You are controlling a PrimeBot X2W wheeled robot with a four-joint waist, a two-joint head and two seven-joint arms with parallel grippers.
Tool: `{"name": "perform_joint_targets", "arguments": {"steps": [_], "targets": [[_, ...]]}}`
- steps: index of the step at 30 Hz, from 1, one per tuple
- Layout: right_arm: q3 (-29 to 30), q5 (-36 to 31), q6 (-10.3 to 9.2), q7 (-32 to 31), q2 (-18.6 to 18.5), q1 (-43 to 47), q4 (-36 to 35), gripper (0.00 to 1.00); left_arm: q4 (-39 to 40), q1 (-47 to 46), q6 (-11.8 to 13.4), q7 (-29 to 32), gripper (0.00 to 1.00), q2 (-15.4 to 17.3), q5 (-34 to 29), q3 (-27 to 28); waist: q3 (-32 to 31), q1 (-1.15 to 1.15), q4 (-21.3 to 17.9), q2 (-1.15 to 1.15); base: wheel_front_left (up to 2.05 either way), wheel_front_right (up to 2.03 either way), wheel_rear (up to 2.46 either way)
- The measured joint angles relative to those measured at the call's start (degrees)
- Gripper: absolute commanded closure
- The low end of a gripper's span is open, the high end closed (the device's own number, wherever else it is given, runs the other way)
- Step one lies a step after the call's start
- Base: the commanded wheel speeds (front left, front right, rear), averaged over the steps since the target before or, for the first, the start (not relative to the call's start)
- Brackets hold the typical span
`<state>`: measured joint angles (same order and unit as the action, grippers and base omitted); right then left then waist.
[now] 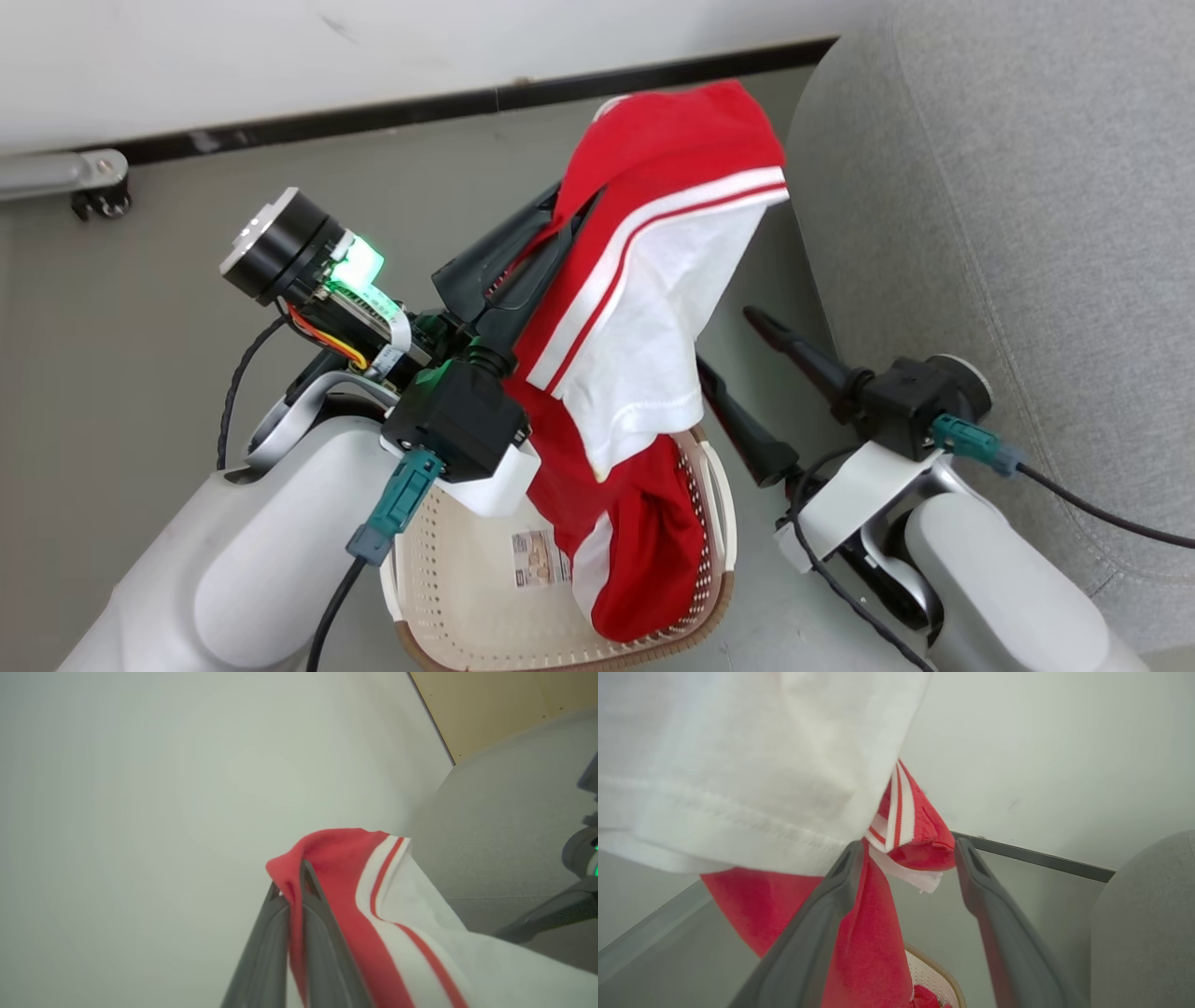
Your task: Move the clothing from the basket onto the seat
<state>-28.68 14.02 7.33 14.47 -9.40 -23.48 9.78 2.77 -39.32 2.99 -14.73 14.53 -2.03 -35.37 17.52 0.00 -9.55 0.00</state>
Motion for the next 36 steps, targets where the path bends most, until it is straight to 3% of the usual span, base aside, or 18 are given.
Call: {"name": "perform_joint_targets", "arguments": {"steps": [11, 27, 36], "targets": [[-7.04, 3.1, 0.0, -0.01, -3.49, -0.15, 0.31, 0.0, 0.05, 0.02, -1.21, 0.0, 1.0, -0.44, 1.56, -0.7, -5.37, 0.0, 0.46, 0.0, 0.0, 0.0, 0.0], [-7.69, 1.38, 0.09, 0.0, -7.71, 0.19, -2.8, 0.0, -3.88, 3.48, -1.71, -0.01, 1.0, -0.18, 3.77, -0.41, -10.35, 0.0, 0.13, 0.0, 0.0, 0.0, 0.0], [-8.17, 3.9, 0.09, -0.01, -9.54, 5.52, -1.35, 0.0, -4.38, 4.42, -1.72, -0.01, 1.0, 0.21, 4.78, 0.46, -10.83, 0.0, -0.49, 0.0, 0.0, 0.0, 0.0]]}}
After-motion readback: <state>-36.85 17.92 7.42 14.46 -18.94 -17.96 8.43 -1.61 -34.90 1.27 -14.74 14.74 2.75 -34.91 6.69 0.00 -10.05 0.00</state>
